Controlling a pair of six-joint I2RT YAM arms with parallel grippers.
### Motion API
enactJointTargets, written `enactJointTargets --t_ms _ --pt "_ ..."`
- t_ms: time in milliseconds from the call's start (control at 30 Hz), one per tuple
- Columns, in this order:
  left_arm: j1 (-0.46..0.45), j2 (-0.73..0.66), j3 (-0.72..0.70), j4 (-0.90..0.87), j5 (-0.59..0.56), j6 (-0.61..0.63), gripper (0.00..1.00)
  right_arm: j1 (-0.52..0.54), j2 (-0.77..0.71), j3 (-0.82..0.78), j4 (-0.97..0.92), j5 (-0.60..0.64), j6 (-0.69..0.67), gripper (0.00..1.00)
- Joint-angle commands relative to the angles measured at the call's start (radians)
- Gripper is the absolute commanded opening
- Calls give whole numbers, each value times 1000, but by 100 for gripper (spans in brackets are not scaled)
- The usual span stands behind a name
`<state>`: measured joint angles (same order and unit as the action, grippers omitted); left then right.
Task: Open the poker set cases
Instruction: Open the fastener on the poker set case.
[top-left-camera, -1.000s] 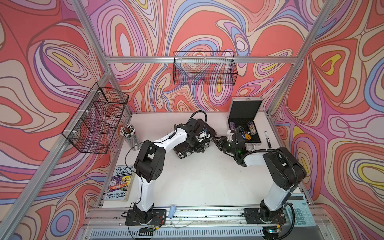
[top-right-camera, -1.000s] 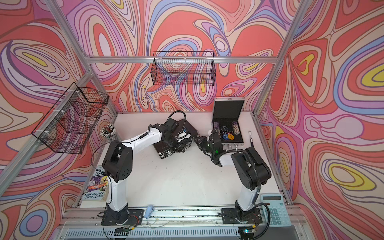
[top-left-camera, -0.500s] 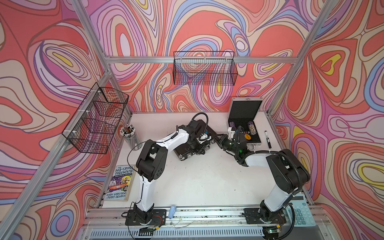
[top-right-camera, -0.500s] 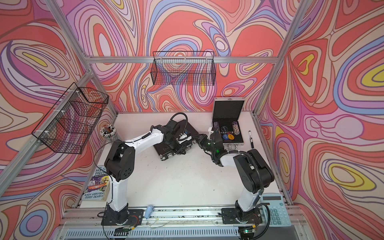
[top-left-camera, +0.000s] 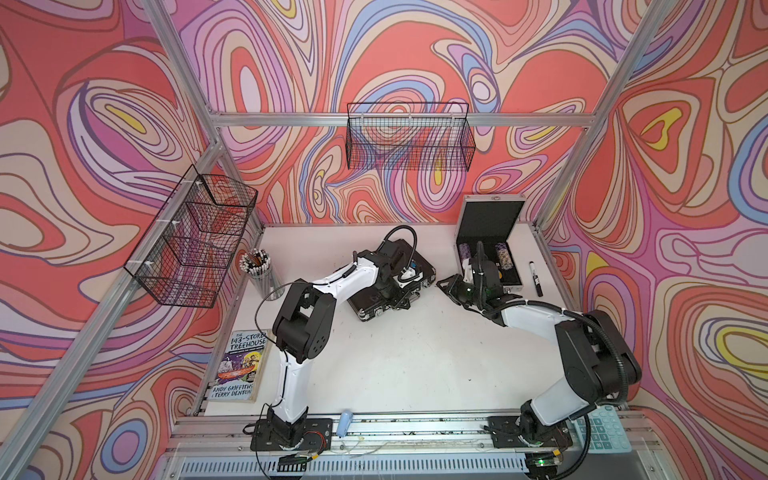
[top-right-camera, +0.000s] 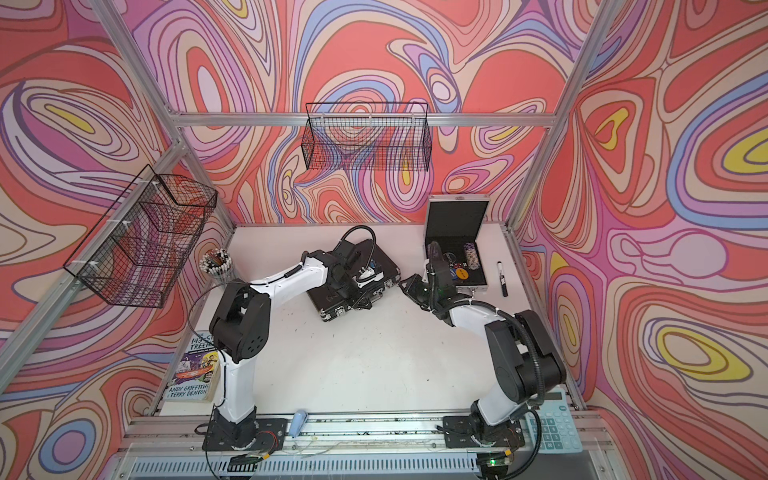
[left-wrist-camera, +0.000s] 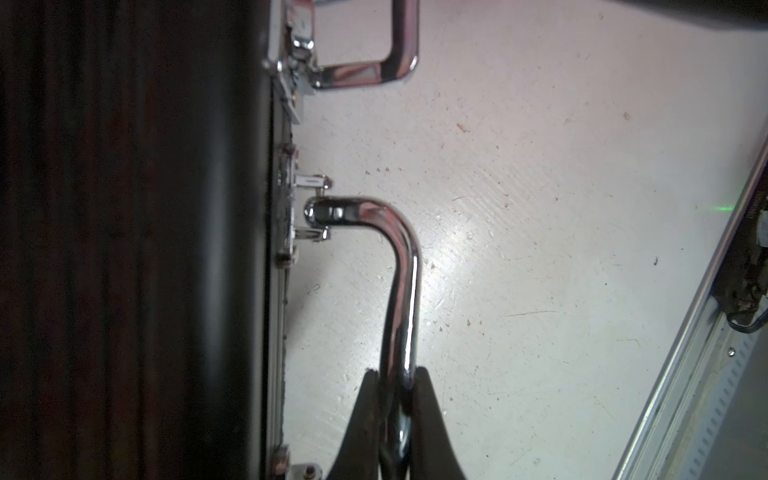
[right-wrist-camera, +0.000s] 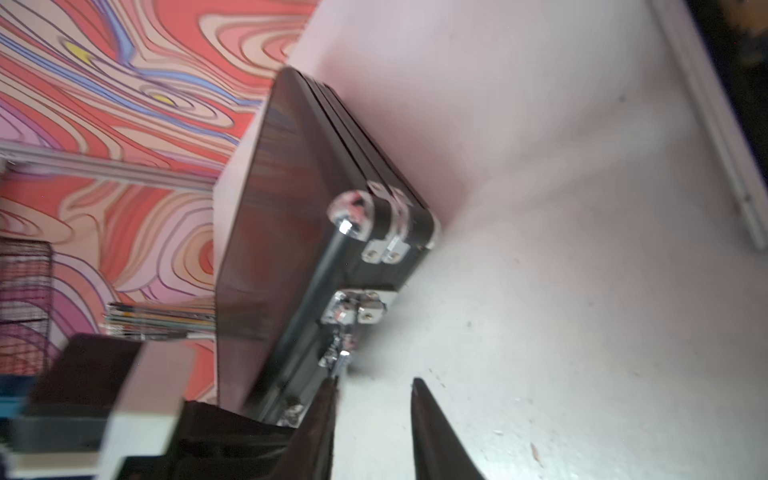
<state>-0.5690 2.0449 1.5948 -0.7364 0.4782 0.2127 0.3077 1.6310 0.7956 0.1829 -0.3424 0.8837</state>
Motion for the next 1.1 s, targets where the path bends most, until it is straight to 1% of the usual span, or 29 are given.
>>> enactJointTargets --t_ms 0,167,267,300,433,667,900,1067 --pt "-23 -16 22 -15 78 14 0 7 47 21 -33 -20 -18 26" --pt "-23 -21 22 -16 74 15 0 29 119 118 -37 -26 -20 24" --pt "-24 -22 19 -17 72 14 0 37 124 164 -36 -31 -14 24" --pt "-25 -25 19 -17 73 16 0 39 153 175 -37 -34 -12 24" --pt "-27 -24 19 -17 72 14 0 39 154 199 -59 -25 -19 23" --pt "-29 -20 19 -16 74 14 0 39 136 132 -68 -19 -20 22" --pt "-29 -9 23 -15 73 12 0 39 21 45 -117 22 -59 22" --pt "-29 -3 31 -16 76 9 0 39 -5 22 -140 32 -90 23"
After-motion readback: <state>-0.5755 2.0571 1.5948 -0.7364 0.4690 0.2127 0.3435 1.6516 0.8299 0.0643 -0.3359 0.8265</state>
